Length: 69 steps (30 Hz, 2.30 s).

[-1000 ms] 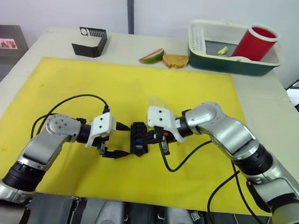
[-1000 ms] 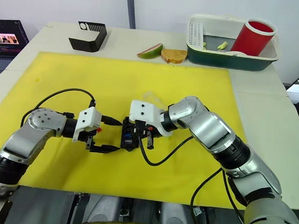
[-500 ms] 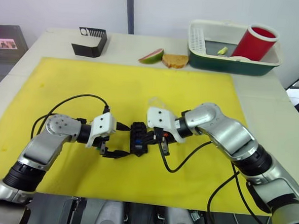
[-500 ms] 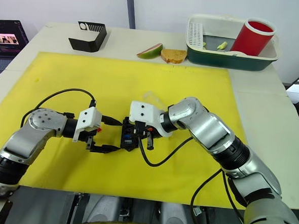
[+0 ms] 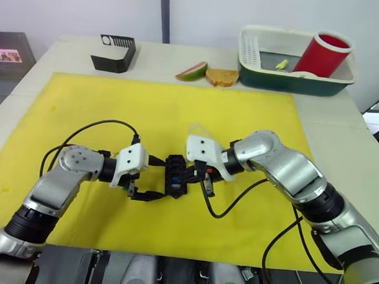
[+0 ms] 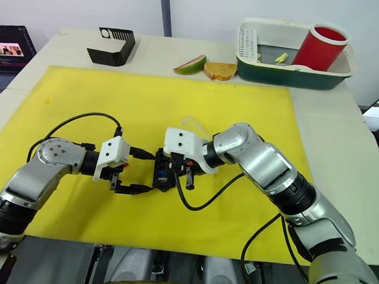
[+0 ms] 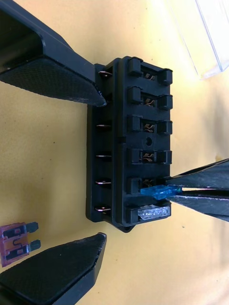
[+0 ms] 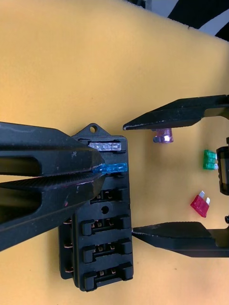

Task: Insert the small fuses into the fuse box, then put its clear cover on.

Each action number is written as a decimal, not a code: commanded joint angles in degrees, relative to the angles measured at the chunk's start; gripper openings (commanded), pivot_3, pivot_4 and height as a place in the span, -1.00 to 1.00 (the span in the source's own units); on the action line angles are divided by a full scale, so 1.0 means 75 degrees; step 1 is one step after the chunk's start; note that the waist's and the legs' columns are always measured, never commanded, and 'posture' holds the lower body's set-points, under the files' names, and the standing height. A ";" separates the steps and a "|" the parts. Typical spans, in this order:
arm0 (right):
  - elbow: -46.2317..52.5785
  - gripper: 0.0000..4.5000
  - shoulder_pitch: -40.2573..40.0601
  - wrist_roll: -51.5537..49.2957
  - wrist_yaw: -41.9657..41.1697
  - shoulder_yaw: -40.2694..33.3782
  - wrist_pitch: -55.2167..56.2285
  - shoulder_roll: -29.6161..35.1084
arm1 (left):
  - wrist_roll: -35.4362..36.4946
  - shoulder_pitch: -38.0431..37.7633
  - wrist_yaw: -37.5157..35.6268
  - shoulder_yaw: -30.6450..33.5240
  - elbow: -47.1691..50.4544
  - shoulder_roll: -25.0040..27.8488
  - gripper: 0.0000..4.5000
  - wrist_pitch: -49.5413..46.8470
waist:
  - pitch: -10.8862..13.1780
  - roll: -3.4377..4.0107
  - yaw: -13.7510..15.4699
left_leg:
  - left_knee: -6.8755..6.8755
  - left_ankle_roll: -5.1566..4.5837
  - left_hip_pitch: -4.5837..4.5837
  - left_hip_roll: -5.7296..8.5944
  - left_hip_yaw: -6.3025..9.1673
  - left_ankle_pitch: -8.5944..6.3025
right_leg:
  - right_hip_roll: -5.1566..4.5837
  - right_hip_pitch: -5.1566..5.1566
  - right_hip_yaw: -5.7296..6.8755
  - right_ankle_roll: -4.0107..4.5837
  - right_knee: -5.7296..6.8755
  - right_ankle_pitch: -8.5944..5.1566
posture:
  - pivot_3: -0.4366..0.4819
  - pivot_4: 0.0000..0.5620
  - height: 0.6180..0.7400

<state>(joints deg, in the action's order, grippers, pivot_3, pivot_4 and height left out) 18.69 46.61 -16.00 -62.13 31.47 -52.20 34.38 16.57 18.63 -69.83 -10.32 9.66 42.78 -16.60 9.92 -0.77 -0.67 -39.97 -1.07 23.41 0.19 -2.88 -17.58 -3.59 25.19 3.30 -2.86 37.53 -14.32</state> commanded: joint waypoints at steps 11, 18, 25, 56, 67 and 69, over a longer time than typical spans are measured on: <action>0.0096 -1.00 0.0231 0.0003 0.0113 -0.0110 -0.0116 -0.0109 | -0.0020 -0.0033 -0.0024 0.0041 0.0216 0.0044 0.98 0.0127 | 0.0000 0.0000 -0.0003 | 0.0000 0.0000 0.0000 0.0000 0.0000 0.0000 | 0.0000 0.0000 0.0000 0.0000 0.0000 0.0000 | -0.05 -0.47 1.00; 0.0156 -1.00 0.0162 0.0072 0.0135 0.0041 -0.0121 -0.0057 | -0.0029 -0.0048 -0.0026 0.0044 0.0226 0.0055 0.98 0.0134 | 0.0000 0.0000 -0.0001 | 0.0000 0.0000 0.0000 0.0000 0.0000 0.0000 | 0.0000 0.0000 0.0000 0.0000 0.0000 0.0000 | -0.05 -0.47 1.00; 0.0189 -1.00 0.0123 0.0075 0.0033 0.0161 -0.0091 0.0053 | -0.0042 -0.0016 -0.0024 0.0027 0.0209 0.0040 0.98 0.0136 | 0.0000 0.0000 0.0000 | -0.0001 0.0000 0.0000 0.0000 0.0000 0.0000 | 0.0000 0.0000 0.0000 0.0000 0.0000 0.0000 | -0.05 -0.47 1.00; 0.0029 -0.36 0.0221 0.0254 0.0083 0.0047 0.0081 -0.0074 | -0.0090 0.0006 -0.0029 0.0022 0.0171 -0.0013 1.00 0.0150 | -0.0001 0.0000 0.0000 | -0.0001 0.0000 -0.0001 0.0000 -0.0001 0.0000 | 0.0000 -0.0001 0.0000 0.0000 0.0001 0.0000 | -0.05 -0.47 1.00; 0.0084 -0.36 0.0582 -0.0280 -0.0173 -0.0558 -0.0132 -0.0062 | -0.0113 0.0079 -0.0016 0.0034 0.0069 -0.0031 1.00 0.0168 | 0.0000 0.0000 0.0000 | -0.0001 0.0000 0.0000 0.0000 0.0000 0.0000 | 0.0000 -0.0001 0.0000 0.0000 0.0001 0.0000 | -0.05 -0.47 1.00; 0.0125 -0.36 0.0608 -0.0362 -0.0217 -0.0630 -0.0144 -0.0009 | -0.0118 0.0107 -0.0017 0.0043 0.0024 -0.0034 1.00 0.0176 | 0.0000 0.0000 0.0001 | -0.0001 0.0000 -0.0001 0.0000 0.0000 0.0000 | 0.0000 -0.0001 0.0000 0.0000 0.0001 0.0000 | -0.05 -0.47 1.00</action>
<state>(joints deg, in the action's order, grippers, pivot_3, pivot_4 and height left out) 17.83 50.13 -17.55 -63.25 28.63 -53.38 33.84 15.54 18.56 -69.90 -10.36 9.19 42.54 -16.21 9.92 -0.77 -0.67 -39.98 -1.07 23.40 0.19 -2.88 -17.58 -3.59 25.18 3.30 -2.87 37.53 -14.32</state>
